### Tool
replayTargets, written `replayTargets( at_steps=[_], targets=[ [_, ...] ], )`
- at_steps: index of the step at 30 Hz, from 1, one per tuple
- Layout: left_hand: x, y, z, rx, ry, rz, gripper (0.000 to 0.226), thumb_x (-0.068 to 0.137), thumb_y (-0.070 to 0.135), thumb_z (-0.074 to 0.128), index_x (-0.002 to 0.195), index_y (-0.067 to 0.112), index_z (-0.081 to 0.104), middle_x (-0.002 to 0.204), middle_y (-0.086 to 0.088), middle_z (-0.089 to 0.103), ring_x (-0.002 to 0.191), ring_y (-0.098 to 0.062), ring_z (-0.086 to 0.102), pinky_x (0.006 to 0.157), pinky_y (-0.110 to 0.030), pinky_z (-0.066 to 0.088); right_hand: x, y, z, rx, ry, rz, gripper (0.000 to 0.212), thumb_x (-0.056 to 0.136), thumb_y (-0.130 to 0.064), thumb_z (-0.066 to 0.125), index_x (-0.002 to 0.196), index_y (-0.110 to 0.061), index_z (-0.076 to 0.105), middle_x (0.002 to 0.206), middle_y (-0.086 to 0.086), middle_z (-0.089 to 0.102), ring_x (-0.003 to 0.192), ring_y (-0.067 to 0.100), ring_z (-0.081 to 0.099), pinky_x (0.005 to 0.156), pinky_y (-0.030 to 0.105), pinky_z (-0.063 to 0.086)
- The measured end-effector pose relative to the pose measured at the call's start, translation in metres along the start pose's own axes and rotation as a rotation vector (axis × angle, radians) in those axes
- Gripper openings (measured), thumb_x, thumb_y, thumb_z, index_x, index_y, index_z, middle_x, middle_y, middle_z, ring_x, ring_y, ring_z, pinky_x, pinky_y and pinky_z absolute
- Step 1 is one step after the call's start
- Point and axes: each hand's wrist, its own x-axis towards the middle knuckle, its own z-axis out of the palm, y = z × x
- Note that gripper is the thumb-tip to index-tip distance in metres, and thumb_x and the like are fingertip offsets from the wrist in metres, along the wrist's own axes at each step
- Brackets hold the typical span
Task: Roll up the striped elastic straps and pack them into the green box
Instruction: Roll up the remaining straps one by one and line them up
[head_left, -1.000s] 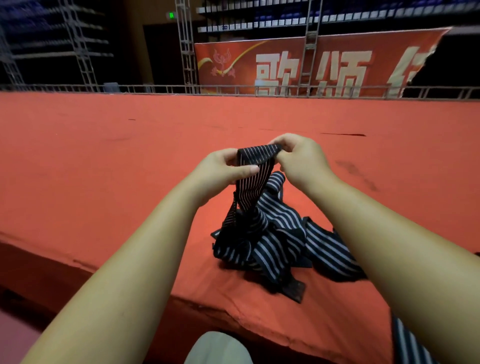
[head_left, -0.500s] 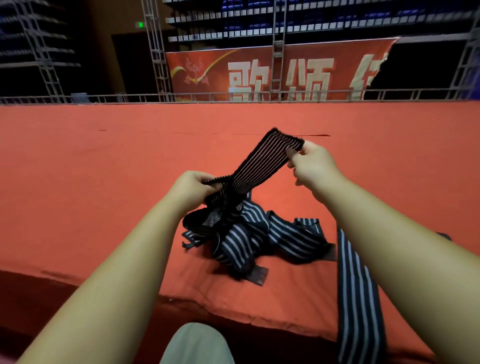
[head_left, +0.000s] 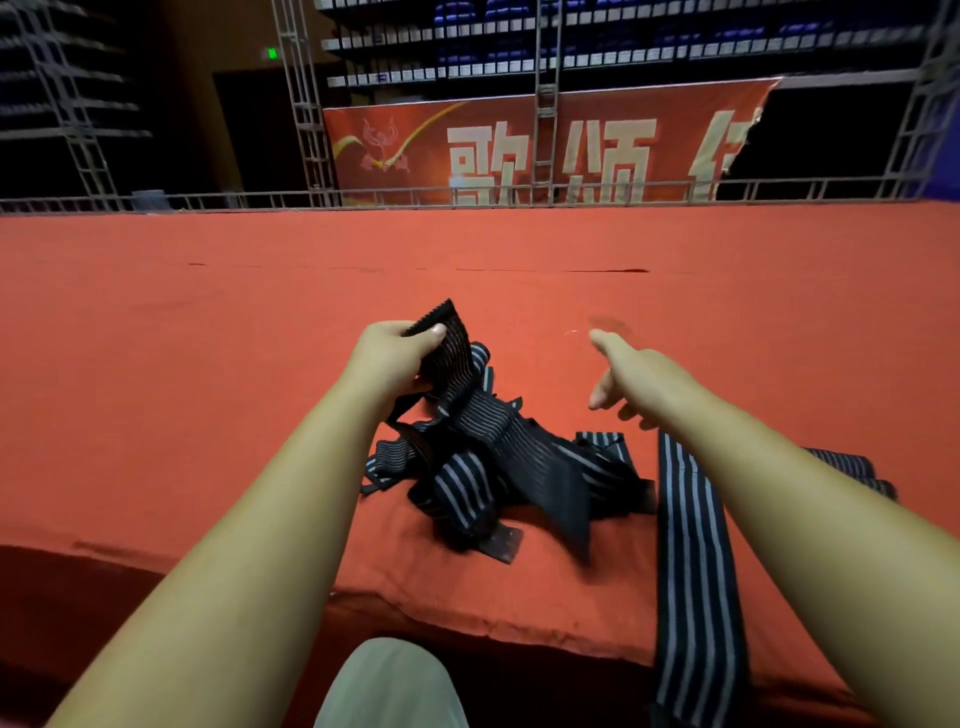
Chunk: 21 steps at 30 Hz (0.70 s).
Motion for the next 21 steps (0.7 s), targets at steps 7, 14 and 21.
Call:
replayTargets(
  at_steps=[7,14,21],
  targets=[
    [-0.013,0.017,0.017,0.128,-0.210,0.069,0.020,0.102,0.030,0.076,0.107,0.011,0.080,0.092,-0.010,0.082,0.077,-0.025,0.075,0.071,-0.035,0.063,-0.003,-0.030,0.041,0.117,-0.086,-0.408,0.060,0.100,-0.042,0.074,0.155,-0.035,0.051,0.137,-0.016,0.063,0.112,0.002,0.064,0.082,0.024,0.047],
    [-0.022,0.010,0.007,0.095,-0.284,0.100,0.021,0.103,0.035,0.073,0.110,0.017,0.082,0.092,-0.008,0.079,0.080,-0.021,0.071,0.074,-0.039,0.054,0.013,-0.045,0.059,0.401,-0.004,-0.413,0.004,0.102,-0.022,0.073,0.102,-0.023,0.077,0.093,-0.013,0.077,0.080,-0.003,0.068,0.075,0.020,0.047],
    [-0.018,-0.020,-0.007,0.570,-0.271,0.310,0.039,0.091,0.000,0.074,0.111,0.032,0.082,0.107,0.017,0.078,0.087,0.009,0.070,0.081,-0.019,0.056,0.019,-0.029,0.052,0.369,-0.001,-0.401,0.011,0.106,-0.019,0.066,0.099,-0.024,0.074,0.081,-0.017,0.074,0.069,-0.007,0.066,0.070,0.019,0.048]
  ],
)
